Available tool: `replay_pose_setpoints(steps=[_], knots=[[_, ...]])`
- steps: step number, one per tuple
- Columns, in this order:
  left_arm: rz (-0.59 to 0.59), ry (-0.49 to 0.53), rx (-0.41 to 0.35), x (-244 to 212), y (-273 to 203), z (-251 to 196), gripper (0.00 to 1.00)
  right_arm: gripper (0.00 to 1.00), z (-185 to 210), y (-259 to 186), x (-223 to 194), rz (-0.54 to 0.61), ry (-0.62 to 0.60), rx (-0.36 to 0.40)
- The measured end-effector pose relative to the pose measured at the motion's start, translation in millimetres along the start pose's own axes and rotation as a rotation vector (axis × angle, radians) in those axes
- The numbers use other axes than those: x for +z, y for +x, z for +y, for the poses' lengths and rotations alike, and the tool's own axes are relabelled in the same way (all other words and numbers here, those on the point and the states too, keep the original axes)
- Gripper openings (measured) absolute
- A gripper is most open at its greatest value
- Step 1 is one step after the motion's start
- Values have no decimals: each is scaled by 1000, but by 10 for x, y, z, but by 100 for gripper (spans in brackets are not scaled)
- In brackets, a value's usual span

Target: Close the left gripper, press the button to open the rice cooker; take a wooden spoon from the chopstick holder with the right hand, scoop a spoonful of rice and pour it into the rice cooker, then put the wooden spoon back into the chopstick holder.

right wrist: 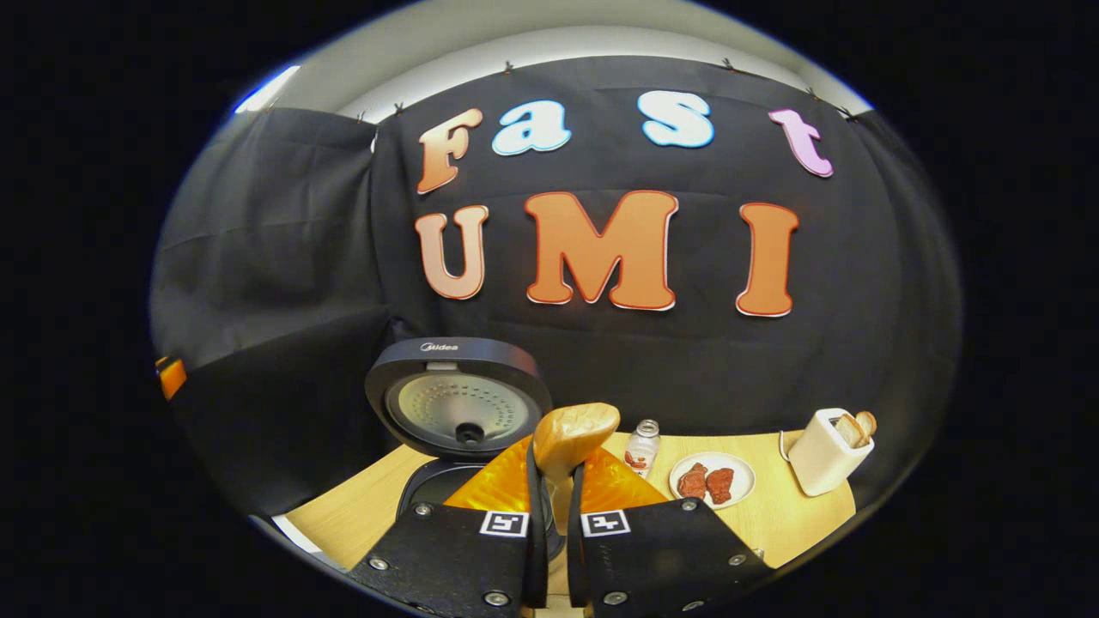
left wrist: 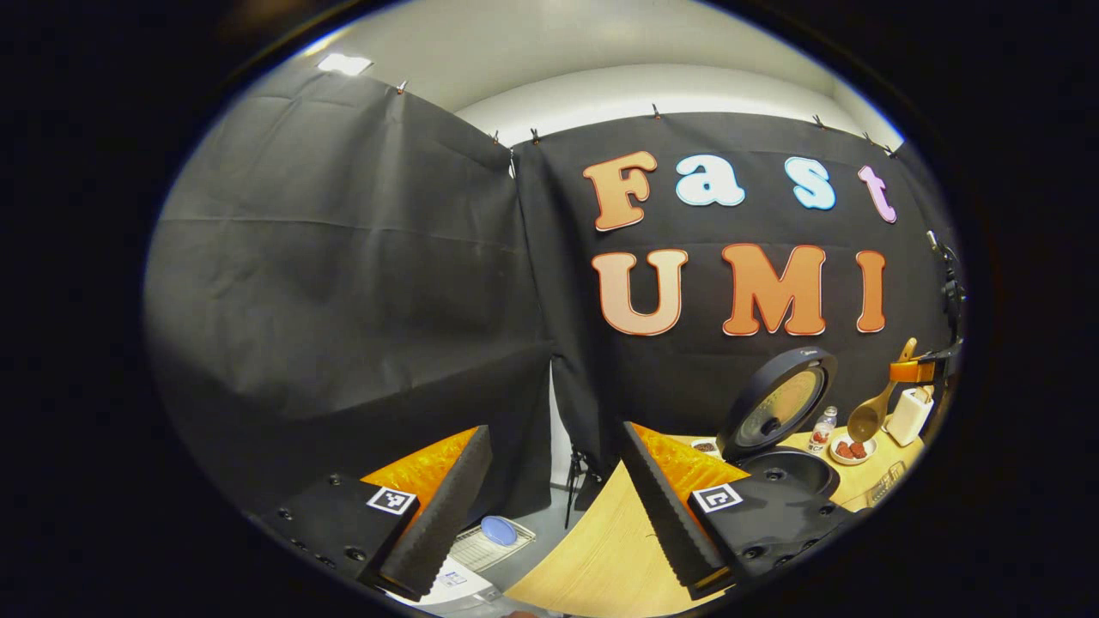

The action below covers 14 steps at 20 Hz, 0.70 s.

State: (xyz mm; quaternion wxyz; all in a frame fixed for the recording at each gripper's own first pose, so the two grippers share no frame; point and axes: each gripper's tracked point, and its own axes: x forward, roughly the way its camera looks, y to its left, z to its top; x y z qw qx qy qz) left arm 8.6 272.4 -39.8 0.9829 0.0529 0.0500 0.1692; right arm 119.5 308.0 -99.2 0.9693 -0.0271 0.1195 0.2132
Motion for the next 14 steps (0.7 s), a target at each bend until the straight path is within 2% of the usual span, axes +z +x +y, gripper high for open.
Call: replay_pose_setpoints(steps=[9, 10, 14], knots=[[-34, -45, -54, 129, 17, -418, 100, 8, -1134, -641, -105, 8, 76, -168], [-35, -46, -62, 146, 11, -476, 100, 8, -1163, -574, -96, 12, 81, -188], [-37, -40, -70, 144, 25, -667, 100, 8, -1550, -817, -287, 36, 123, -249]])
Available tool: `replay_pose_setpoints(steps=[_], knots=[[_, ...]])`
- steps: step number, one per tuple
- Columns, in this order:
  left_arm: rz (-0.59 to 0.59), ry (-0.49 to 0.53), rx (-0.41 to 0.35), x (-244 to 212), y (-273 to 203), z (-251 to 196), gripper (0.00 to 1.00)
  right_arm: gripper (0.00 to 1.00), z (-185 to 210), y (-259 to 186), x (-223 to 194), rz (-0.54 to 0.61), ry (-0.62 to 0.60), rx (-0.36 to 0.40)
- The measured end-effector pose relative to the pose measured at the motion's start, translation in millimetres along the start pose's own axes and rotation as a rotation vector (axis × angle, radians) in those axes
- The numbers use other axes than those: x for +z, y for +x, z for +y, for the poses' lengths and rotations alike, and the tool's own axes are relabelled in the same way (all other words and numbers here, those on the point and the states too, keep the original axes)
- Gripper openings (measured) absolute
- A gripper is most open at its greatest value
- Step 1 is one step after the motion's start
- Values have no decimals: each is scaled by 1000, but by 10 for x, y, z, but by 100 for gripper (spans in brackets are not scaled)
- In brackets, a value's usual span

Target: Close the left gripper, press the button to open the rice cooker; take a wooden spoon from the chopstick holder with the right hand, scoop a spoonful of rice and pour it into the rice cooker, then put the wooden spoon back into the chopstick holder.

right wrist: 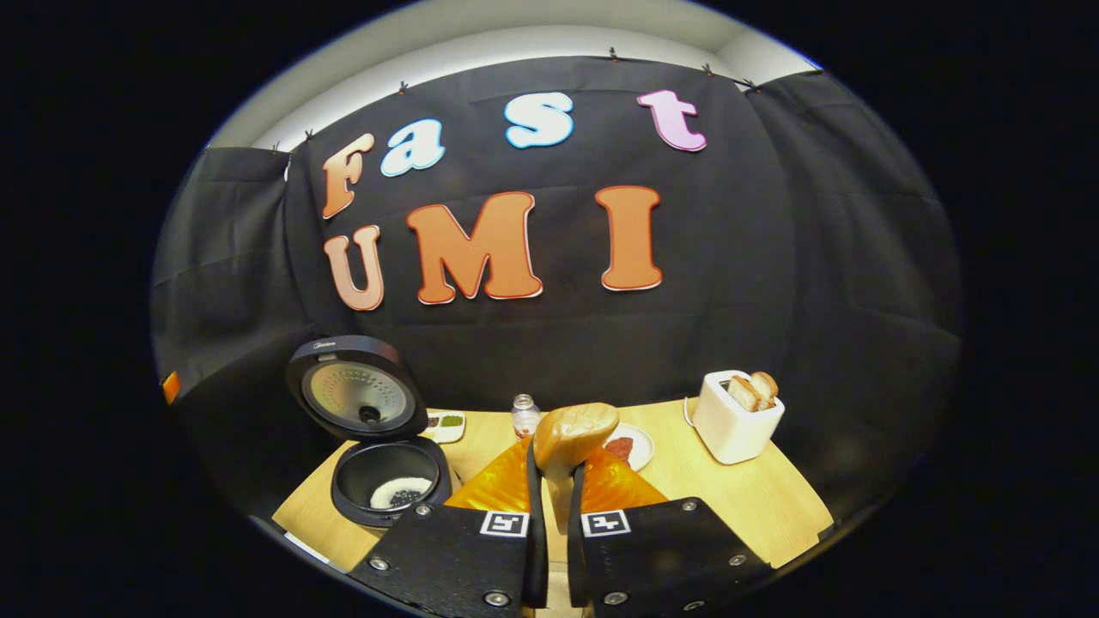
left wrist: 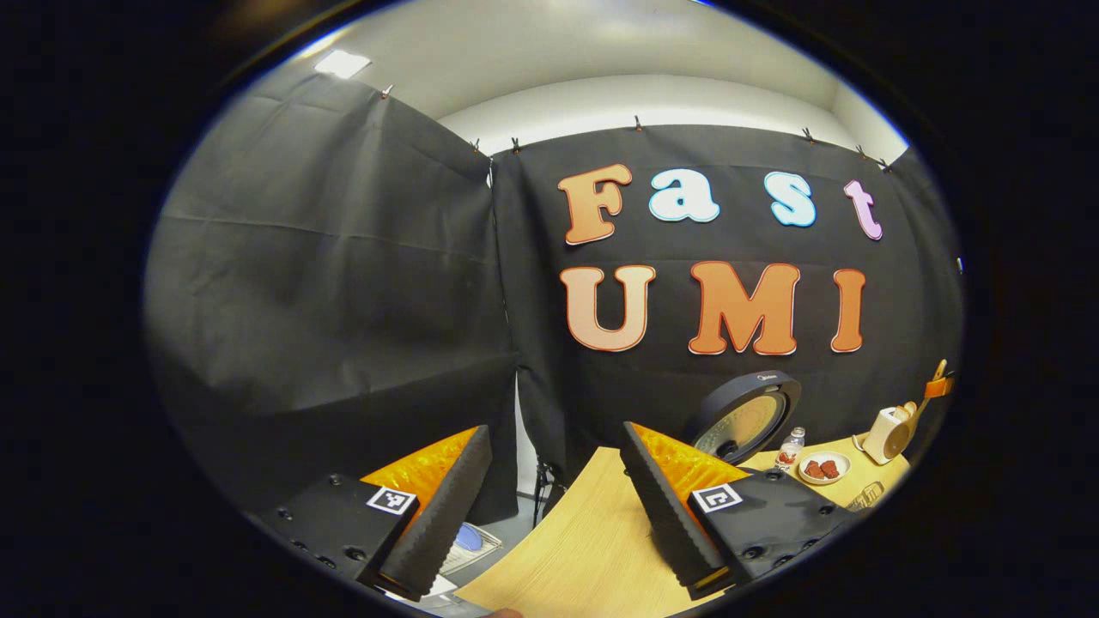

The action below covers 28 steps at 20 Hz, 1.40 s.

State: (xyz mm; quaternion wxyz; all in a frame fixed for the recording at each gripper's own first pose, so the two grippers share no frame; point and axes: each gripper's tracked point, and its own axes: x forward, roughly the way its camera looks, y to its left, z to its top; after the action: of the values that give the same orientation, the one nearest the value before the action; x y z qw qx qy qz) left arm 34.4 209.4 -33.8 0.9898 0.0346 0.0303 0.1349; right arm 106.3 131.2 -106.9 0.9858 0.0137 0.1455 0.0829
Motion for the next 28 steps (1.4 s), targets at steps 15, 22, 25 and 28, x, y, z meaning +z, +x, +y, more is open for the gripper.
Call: replay_pose_setpoints(steps=[15, 22, 25, 28], knots=[[21, -29, -2, 21, -91, -393, 97, 8, -816, 345, -1222, 207, 136, -78], [14, 11, 43, 72, -186, -393, 98, 8, -904, 694, -1810, 311, 206, -55], [17, 27, 40, 82, -160, -464, 97, 9, -940, 750, -1947, 333, 229, -37], [18, 26, 25, 80, -76, -594, 97, 13, -1063, 763, -1947, 336, 296, -56]])
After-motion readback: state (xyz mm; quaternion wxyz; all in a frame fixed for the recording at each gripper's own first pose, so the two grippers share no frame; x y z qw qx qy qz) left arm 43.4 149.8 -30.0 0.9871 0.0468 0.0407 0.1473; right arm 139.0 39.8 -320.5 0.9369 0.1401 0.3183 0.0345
